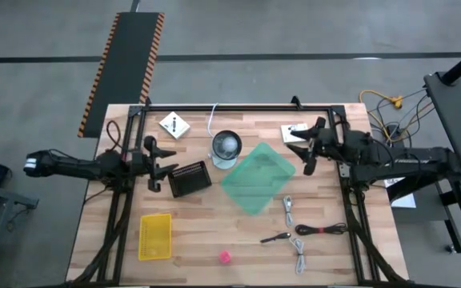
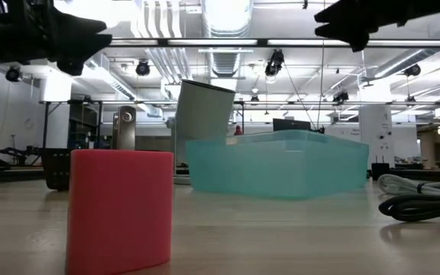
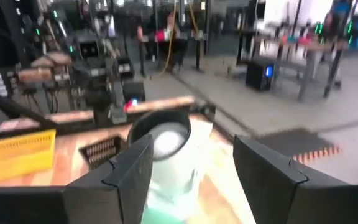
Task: Pick and place items into bin
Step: Put the top white charger cable into the green bin
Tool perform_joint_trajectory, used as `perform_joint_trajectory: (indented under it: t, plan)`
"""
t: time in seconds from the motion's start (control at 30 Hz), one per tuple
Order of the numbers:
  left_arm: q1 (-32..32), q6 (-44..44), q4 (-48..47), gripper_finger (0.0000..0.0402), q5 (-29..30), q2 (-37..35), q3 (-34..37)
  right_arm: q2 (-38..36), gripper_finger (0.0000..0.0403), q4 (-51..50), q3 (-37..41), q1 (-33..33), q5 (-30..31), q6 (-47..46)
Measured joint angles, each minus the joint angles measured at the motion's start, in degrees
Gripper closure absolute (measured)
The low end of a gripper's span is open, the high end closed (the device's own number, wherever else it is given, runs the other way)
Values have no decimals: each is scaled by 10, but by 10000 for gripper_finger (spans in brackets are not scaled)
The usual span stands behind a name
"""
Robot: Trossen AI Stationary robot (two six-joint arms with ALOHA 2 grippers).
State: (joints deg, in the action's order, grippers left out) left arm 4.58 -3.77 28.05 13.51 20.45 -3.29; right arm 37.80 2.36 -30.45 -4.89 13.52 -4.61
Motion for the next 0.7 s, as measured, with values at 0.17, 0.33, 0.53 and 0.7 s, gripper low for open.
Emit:
perform_joint_trajectory:
  t: [0.17, 0.33, 0.53, 0.7]
  plan:
    - [0, -15, 1, 219, 3, 9, 0, 25, 199, -175, -69, 1, -2, -122]
    - [0, -16, 3, 219, 3, 9, 0, 55, 199, -325, -115, 16, -5, -243]
    - [0, -16, 2, 219, 3, 8, 0, 88, 199, -382, -118, 80, -13, -373]
    - [0, -16, 2, 219, 3, 7, 0, 115, 200, -382, -108, 163, 3, -474]
